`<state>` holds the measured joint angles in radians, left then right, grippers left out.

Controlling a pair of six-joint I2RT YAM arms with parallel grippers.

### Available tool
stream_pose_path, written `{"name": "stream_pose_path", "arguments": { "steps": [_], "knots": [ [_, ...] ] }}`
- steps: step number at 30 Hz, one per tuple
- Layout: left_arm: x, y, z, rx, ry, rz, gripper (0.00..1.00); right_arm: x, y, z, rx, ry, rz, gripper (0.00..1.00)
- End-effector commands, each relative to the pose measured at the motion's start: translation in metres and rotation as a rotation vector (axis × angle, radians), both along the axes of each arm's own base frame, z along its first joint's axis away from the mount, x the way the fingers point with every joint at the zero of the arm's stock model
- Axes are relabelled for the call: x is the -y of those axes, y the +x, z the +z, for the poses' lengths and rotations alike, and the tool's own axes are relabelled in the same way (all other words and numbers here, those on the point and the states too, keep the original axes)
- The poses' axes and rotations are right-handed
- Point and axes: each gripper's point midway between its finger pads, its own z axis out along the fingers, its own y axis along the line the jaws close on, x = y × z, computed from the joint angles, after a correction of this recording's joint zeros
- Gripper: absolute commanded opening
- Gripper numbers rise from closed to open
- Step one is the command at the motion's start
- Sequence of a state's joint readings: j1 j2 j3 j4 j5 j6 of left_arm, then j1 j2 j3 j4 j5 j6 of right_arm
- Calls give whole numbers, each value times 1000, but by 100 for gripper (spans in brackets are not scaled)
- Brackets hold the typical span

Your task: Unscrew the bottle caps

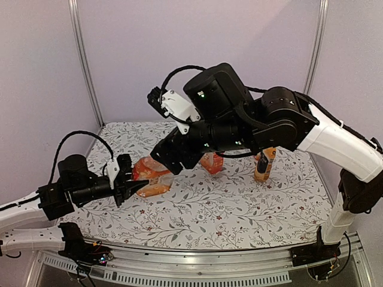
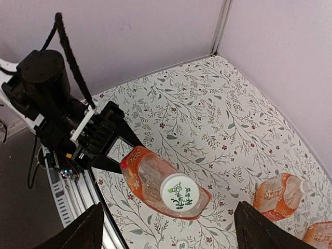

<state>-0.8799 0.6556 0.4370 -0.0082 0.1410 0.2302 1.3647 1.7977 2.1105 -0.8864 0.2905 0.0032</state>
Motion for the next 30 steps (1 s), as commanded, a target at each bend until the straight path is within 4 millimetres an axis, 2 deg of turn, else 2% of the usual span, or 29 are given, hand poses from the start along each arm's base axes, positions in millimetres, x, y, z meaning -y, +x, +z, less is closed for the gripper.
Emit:
{"name": "stream_pose_path", "arguments": {
  "steps": [1, 9, 15, 21, 27, 30],
  "knots": [
    [2, 7, 12, 31, -54, 39, 9, 25, 18, 2, -246, 149, -333, 85],
    [4, 8, 6, 25, -38, 38, 9, 26, 28, 9, -281, 181, -418, 74],
    [5, 9, 5, 21, -33, 33, 9, 11, 32, -2, -295, 148, -401, 72],
    [6, 8, 5, 20, -31, 30, 9, 1, 39, -18, -332, 117, -382, 63],
    [7, 8, 3, 18, -28, 27, 9, -8, 38, -29, -354, 91, -352, 46],
    [7, 9, 3, 18, -27, 28, 9, -7, 39, -33, -352, 76, -351, 29]
  ]
}}
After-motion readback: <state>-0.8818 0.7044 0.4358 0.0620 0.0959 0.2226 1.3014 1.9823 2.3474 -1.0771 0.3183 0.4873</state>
